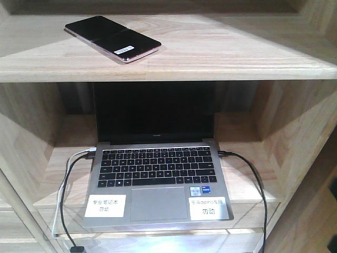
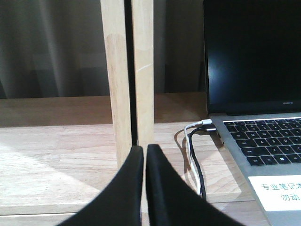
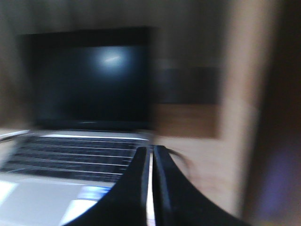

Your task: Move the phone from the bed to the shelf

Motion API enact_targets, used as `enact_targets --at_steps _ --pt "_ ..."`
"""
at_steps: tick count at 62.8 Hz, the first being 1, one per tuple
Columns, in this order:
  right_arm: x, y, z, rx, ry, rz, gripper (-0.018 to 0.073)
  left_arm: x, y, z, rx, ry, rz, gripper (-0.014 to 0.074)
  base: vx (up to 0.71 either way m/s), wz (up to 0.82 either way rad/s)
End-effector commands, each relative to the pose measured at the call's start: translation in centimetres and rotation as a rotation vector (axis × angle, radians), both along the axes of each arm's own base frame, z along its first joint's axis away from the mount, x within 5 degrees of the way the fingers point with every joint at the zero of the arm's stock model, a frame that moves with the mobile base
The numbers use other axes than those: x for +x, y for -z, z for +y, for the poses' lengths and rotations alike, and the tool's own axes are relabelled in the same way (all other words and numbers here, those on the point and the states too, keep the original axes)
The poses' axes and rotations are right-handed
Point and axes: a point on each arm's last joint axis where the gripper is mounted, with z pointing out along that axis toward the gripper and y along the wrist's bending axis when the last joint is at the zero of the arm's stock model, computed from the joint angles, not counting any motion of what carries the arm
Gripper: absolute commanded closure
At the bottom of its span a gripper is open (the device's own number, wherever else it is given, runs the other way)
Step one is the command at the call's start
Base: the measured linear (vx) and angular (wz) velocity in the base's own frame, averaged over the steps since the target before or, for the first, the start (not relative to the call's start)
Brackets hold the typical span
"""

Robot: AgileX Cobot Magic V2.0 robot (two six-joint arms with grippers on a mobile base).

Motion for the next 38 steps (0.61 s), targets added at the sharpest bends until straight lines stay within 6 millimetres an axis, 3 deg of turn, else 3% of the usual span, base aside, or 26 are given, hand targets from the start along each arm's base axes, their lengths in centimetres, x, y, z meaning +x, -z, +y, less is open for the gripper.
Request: enact_targets --at_steps 1,20,31,38 --pt "-0.4 -0.3 -0.7 -0.011 0.075 -0.111 0.0568 0.1 -0.6 0.1 -0.010 -0.007 -0.075 0.0596 0.00 0.00" --pt "-2.0 3.4 -1.4 -0.016 0.198 -0.177 0.0568 0.1 -0.6 0.1 -0.010 -0.007 -0.075 0.0596 0.00 0.00" --pt "-1.6 5.8 -1.6 -0.004 0.214 -0.179 0.0568 0.1 -0.6 0.1 -0.010 -0.007 -0.076 0.0596 0.00 0.00" --pt "-1.6 5.8 -1.7 -0.065 0.219 -0.197 0.0568 0.1 -0.6 0.1 -0.010 -0.007 -0.076 0.0596 0.00 0.00"
